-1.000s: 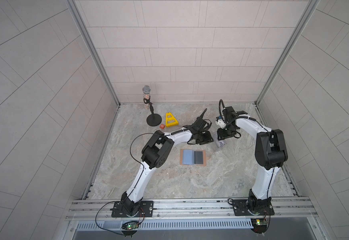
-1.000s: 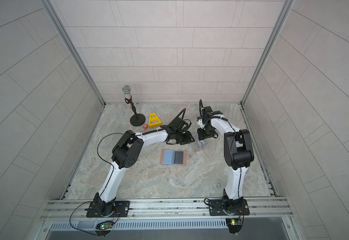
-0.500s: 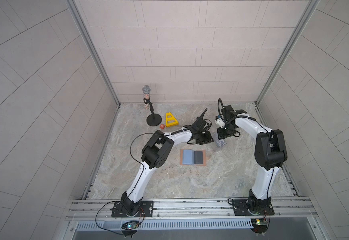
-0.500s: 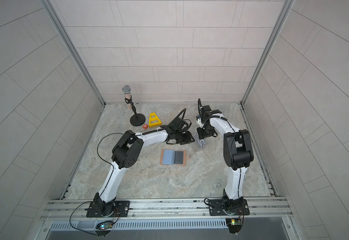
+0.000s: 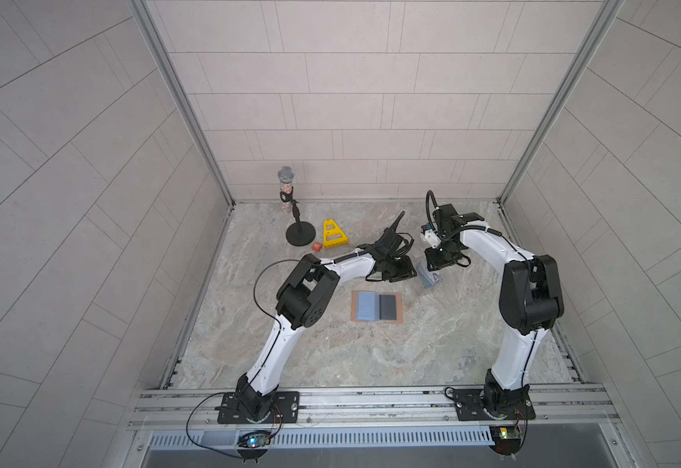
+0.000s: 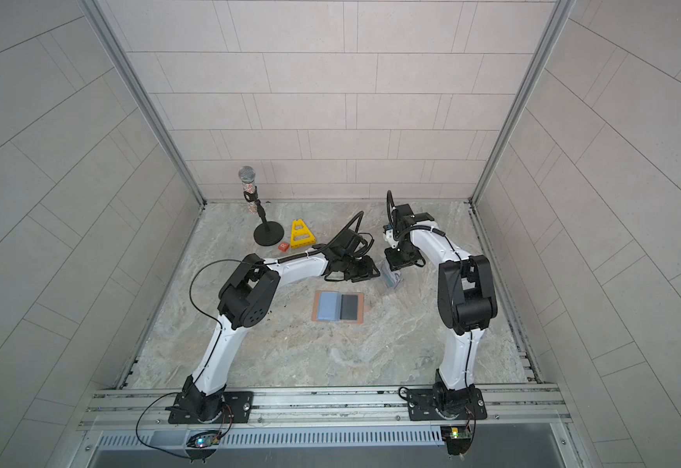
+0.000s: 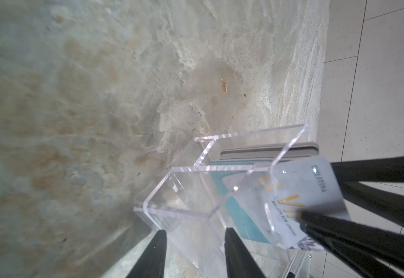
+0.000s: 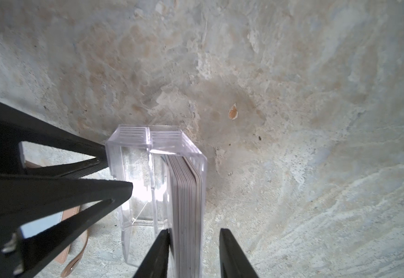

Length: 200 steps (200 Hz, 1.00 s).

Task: Insert credit cards into a card holder
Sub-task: Pick up the credit card from the storage box.

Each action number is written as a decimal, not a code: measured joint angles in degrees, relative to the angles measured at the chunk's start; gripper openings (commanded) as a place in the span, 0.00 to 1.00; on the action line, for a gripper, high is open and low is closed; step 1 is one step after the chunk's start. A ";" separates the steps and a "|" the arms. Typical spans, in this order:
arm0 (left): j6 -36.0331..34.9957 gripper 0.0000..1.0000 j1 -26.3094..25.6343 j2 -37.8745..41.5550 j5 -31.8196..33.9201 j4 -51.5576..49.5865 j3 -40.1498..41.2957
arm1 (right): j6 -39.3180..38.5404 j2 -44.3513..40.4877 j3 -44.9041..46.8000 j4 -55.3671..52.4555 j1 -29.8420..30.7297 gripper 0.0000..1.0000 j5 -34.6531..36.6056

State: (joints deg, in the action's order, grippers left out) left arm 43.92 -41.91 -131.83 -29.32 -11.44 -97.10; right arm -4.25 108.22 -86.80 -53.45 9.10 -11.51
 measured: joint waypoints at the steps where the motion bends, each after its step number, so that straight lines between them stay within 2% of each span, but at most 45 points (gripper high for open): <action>1: 0.00 0.43 0.00 0.00 0.00 0.00 0.00 | 0.00 -0.04 0.00 0.00 0.00 0.35 0.02; 110: 0.00 0.43 0.04 0.00 0.00 0.00 0.00 | -0.11 -2.23 0.00 -0.31 0.17 0.12 -0.90; 143: 0.00 0.43 0.07 0.02 0.00 0.02 0.02 | -0.04 -3.34 0.00 -0.61 0.28 0.00 -2.03; 200: -0.44 0.51 0.04 0.66 -0.20 0.11 0.74 | 1.38 -5.70 0.07 -0.76 -1.14 0.00 -5.22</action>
State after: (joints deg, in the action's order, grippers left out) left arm 43.48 -41.87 -131.17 -29.52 -11.33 -96.36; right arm -2.87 102.52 -86.74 -54.22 7.97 -16.73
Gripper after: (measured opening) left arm 0.484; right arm 0.046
